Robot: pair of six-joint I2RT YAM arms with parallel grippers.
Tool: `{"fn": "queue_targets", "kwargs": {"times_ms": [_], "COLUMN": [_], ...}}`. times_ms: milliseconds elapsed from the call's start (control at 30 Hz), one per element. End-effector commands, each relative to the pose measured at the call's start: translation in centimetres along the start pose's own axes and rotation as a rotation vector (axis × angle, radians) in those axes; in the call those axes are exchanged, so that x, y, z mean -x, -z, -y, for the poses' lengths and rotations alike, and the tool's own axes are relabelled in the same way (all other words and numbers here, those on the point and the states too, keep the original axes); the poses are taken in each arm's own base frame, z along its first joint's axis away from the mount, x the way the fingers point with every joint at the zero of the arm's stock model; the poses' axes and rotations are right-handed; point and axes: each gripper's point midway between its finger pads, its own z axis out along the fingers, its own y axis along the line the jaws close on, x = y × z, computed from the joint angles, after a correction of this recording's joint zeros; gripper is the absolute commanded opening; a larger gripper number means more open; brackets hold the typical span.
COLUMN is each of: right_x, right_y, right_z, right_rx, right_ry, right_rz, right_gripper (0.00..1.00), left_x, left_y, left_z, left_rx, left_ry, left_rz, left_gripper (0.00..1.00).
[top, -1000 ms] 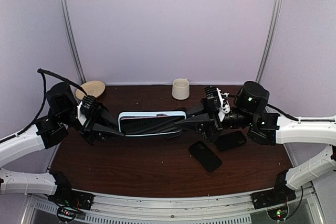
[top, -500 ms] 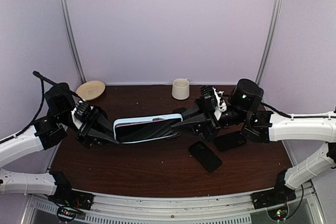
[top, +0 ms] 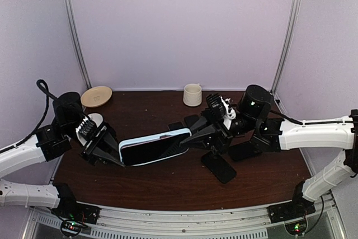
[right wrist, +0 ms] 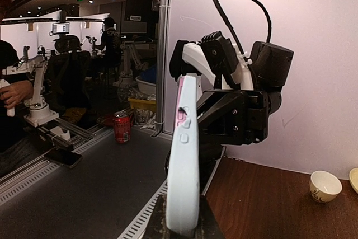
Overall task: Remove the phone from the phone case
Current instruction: Remove the phone from the bottom left corner of the phone case.
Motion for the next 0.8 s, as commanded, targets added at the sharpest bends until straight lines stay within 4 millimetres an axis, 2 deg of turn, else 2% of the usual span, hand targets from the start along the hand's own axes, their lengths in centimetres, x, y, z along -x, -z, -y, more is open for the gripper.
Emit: {"fn": "queue_targets", "kwargs": {"times_ms": [0,567,667,767], "right_x": [2.8,1.4,1.2,1.1], "right_y": [-1.2,-2.6,-2.4,-2.1], "right_z": [-1.1,-2.4,-2.3,-2.2], "right_rx": [0.07,0.159,0.128,0.095], "right_ry": [0.047,-0.041,-0.028,-0.006], "right_rz": [0.048,0.007,0.006,-0.009], "right_gripper": [0.0,0.0,0.0,0.0], "left_x": [-0.1,-0.7,-0.7,-0.8], "left_y": [-0.6,-0.7,-0.7,-0.5], "left_z": [0.7,0.6,0.4,-0.1], "left_rx": [-0.051,-0.032,-0.017,0.025], "left_ry": [-0.008,-0.017,-0.028,-0.049], "left_rz": [0.0,-0.031,-0.037,-0.057], "left_gripper": [0.08,0.05,0.09,0.19]}}
